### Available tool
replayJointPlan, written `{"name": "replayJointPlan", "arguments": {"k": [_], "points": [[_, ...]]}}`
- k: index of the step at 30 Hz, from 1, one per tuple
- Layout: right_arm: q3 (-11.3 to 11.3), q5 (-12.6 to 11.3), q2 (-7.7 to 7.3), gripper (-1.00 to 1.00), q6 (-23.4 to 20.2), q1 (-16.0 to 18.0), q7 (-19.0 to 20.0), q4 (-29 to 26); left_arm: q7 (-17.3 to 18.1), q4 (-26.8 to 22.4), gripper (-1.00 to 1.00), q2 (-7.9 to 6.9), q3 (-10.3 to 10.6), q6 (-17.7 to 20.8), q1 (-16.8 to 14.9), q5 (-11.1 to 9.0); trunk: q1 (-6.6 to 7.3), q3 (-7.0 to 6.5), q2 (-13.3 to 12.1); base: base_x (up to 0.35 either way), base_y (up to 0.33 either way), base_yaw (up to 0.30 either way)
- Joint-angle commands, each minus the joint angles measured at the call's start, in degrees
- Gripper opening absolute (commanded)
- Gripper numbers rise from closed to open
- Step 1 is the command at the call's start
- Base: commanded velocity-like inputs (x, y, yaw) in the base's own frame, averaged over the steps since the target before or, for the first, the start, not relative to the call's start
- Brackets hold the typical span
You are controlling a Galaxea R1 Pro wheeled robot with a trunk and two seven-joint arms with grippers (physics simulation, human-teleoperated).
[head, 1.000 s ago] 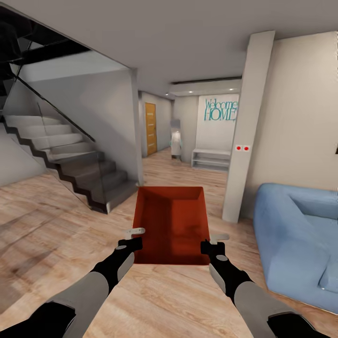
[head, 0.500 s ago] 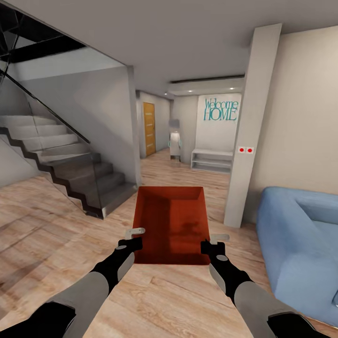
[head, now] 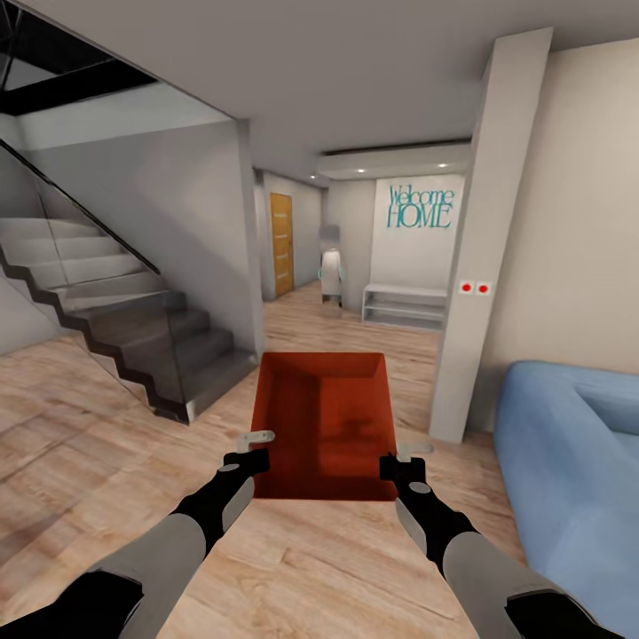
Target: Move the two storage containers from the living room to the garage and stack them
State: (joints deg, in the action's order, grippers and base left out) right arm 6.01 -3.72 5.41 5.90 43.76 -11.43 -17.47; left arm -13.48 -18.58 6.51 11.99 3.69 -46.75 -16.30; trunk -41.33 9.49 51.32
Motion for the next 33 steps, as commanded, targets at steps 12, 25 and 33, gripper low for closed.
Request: {"name": "replayJointPlan", "arguments": {"k": [12, 25, 33], "points": [[-1.8, -0.8, -0.05, -1.0, 0.3, 0.1, -4.7, 0.2, -3.0, -0.3, -1.0, -1.33, 0.3, 0.4, 0.0, 1.0, -0.04, 0.08, 0.1, 0.326, 0.0, 0.0], [-1.8, -0.8, -0.05, -1.0, 0.2, 0.1, -4.7, 0.2, -3.0, -0.3, -1.0, -1.33, 0.3, 0.4, 0.0, 1.0, -0.04, 0.08, 0.1, 0.326, 0.0, 0.0], [-1.8, -0.8, -0.05, -1.0, 0.2, 0.1, -4.7, 0.2, -3.0, -0.3, -1.0, -1.33, 0.3, 0.4, 0.0, 1.0, -0.04, 0.08, 0.1, 0.326, 0.0, 0.0]]}}
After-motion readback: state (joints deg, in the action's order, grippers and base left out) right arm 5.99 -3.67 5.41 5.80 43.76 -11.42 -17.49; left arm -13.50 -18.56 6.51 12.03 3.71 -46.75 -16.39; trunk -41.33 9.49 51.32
